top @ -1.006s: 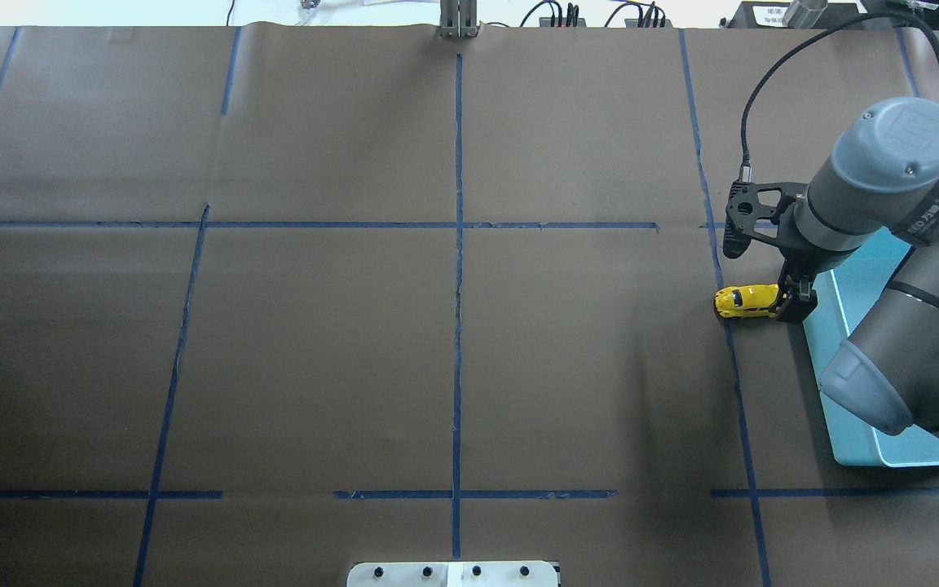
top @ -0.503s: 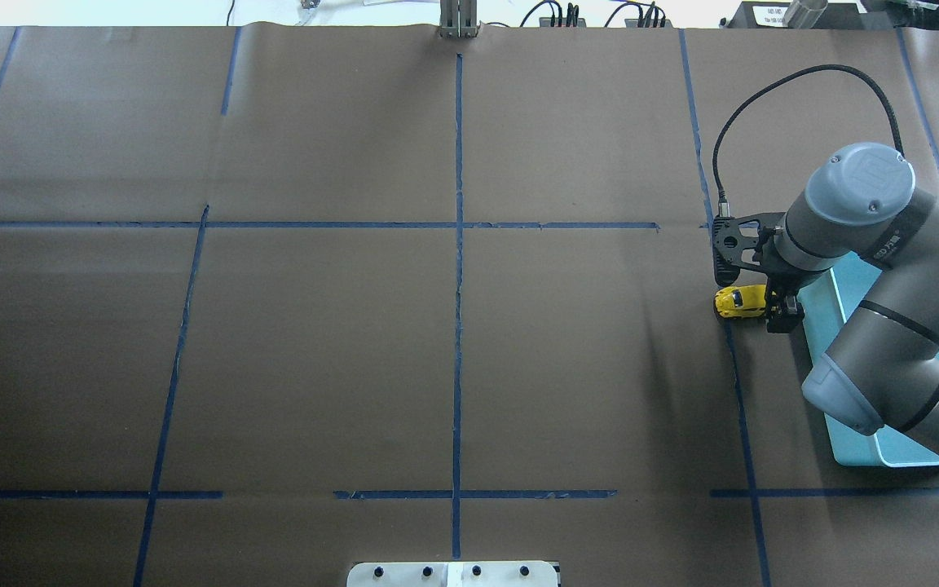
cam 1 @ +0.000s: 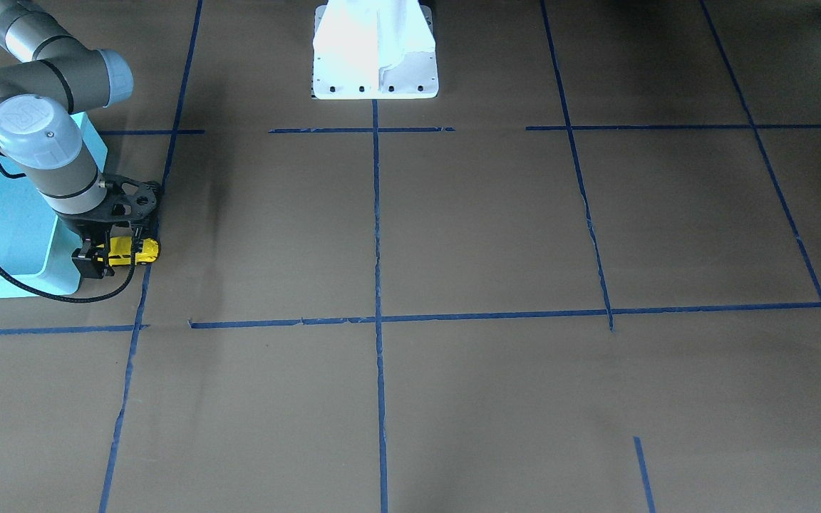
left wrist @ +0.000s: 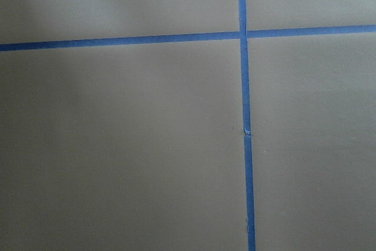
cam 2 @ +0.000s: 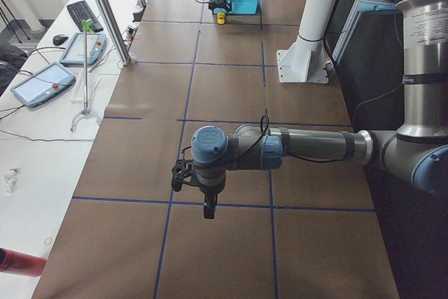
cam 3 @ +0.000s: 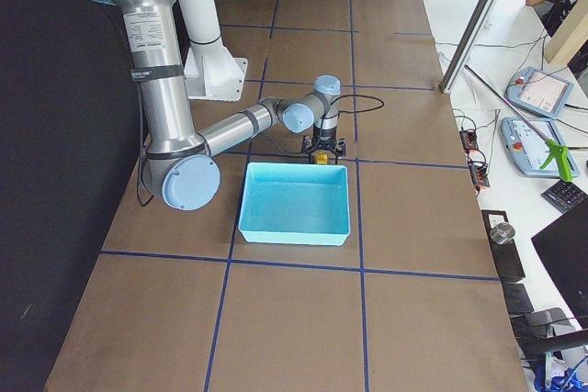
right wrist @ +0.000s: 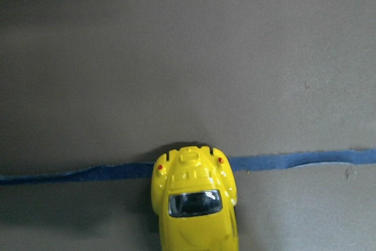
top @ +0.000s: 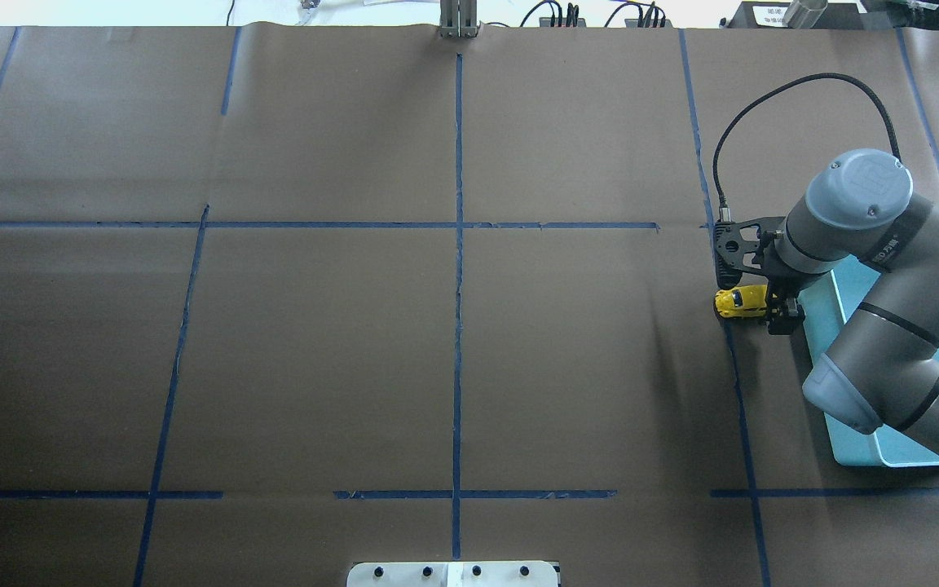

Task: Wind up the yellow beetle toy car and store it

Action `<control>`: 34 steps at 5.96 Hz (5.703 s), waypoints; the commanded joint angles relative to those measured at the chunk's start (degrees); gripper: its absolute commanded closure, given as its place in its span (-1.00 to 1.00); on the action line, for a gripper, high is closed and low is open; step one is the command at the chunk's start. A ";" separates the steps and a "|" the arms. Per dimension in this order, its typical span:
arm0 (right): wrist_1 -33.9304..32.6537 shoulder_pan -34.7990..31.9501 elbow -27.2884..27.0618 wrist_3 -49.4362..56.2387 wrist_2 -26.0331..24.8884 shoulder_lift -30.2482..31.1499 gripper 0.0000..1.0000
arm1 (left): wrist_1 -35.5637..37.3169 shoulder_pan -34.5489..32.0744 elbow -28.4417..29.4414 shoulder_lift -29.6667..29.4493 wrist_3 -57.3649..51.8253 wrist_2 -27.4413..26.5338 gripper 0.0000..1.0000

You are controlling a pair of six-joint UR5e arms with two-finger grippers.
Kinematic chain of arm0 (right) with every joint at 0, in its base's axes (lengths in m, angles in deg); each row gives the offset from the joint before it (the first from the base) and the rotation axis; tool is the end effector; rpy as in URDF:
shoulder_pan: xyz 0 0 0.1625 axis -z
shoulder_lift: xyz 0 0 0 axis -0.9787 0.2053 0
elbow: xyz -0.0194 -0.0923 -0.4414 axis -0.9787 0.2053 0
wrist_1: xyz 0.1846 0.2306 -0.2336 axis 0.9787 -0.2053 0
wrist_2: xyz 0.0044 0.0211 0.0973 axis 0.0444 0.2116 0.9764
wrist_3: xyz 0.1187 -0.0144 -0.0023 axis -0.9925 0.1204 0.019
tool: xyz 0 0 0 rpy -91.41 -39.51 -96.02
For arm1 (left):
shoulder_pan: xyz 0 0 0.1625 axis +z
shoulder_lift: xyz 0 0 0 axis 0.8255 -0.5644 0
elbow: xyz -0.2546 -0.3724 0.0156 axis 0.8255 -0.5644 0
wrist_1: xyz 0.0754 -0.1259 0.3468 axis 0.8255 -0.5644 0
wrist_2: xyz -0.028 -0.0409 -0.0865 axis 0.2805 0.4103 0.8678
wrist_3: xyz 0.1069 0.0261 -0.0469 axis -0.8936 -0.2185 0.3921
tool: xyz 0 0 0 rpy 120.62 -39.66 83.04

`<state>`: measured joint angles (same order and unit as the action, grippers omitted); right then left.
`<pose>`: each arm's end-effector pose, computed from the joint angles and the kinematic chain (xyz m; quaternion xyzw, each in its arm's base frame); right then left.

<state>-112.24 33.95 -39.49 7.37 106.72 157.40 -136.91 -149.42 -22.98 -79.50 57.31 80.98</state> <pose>-0.3337 -0.4485 0.5355 0.2130 -0.2055 -0.6490 0.7008 -0.0768 -0.3792 0.6827 0.0247 0.3663 0.0155 0.9300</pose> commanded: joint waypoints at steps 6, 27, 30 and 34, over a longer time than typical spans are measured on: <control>5.75 0.08 4.13 0.09 3.19 -0.01 0.56 | -0.62 0.09 0.08 -0.09 -0.06 -0.10 -1.00; 26.40 -8.80 3.33 6.15 11.37 21.00 -0.99 | -2.64 0.26 0.43 -0.09 0.03 -0.10 -1.00; 25.62 -9.41 -0.76 6.16 12.24 22.39 -1.00 | -2.64 0.26 0.34 -0.09 -0.06 -0.10 -1.00; -14.97 -30.11 -12.84 3.28 20.50 18.14 -1.00 | -2.64 0.26 -0.01 -0.09 0.03 -0.10 -1.00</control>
<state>-116.28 9.22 -52.24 12.36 126.11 179.32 -139.55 -149.16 -22.99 -79.65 57.34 80.86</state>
